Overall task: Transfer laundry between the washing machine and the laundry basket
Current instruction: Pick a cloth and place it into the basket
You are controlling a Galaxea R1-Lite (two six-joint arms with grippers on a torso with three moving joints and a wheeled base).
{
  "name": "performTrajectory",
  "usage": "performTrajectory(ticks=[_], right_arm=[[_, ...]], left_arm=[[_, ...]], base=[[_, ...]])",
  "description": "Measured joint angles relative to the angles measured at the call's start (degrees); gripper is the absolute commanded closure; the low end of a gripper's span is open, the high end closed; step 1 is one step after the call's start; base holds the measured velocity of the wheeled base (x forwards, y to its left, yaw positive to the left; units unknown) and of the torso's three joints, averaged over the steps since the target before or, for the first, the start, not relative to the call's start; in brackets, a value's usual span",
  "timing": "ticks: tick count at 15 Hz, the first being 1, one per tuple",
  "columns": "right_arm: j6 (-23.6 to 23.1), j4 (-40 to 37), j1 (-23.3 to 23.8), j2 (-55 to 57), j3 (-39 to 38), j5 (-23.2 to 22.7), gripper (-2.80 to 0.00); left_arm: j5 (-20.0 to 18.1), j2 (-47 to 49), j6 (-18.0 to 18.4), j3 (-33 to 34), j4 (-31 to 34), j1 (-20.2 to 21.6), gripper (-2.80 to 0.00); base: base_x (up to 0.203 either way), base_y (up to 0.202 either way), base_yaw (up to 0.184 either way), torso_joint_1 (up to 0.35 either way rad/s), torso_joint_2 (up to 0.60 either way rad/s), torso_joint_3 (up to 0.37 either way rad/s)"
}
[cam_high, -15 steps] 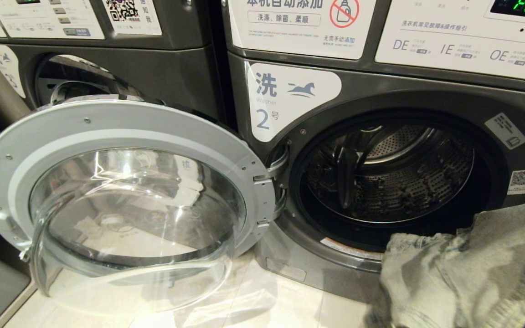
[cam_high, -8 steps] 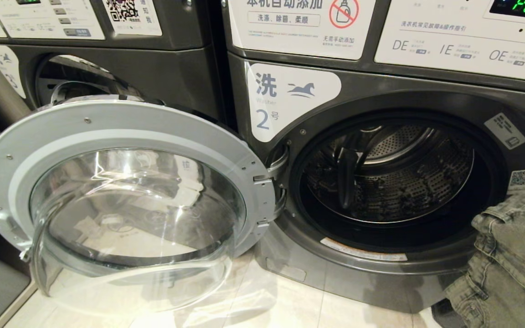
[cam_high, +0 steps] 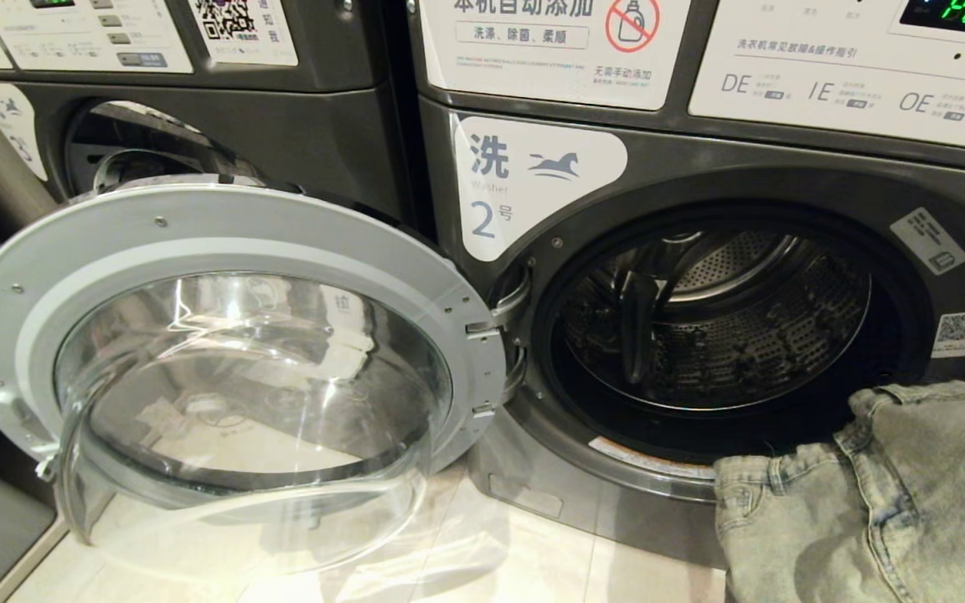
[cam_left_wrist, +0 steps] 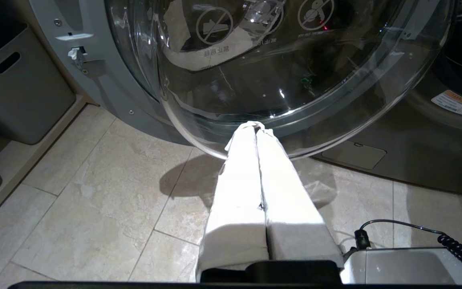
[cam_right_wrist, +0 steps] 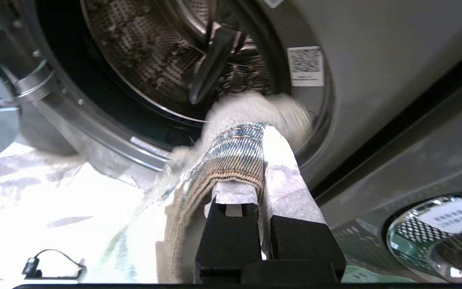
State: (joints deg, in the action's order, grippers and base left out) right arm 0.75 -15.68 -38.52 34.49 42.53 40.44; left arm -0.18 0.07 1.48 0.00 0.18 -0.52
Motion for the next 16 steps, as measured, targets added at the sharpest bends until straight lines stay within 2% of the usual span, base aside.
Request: performTrajectory(ticks=[3, 7, 16], right_arm=[[0.07, -0.11, -0.13, 0.18, -0.45, -3.21, 0.0], [0.1, 0.03, -0.13, 0.26, -0.48, -3.45, 0.0], [0.37, -0.05, 0.44, -1.26, -1.2, -3.14, 0.0]], left_arm=[[0.01, 0.0, 0.01, 0.0, 0.0, 0.0, 0.0], [0.02, 0.0, 0.01, 0.0, 0.03, -0.02, 0.0], [0.02, 0.0, 0.0, 0.0, 0.02, 0.0, 0.0]], base=[[0.0, 0.0, 0.0, 0.0, 0.0, 0.0], [-0.001, 0.0, -0.026, -0.001, 0.0, 0.0], [-0.001, 0.009, -0.173, 0.002, 0.0, 0.002]])
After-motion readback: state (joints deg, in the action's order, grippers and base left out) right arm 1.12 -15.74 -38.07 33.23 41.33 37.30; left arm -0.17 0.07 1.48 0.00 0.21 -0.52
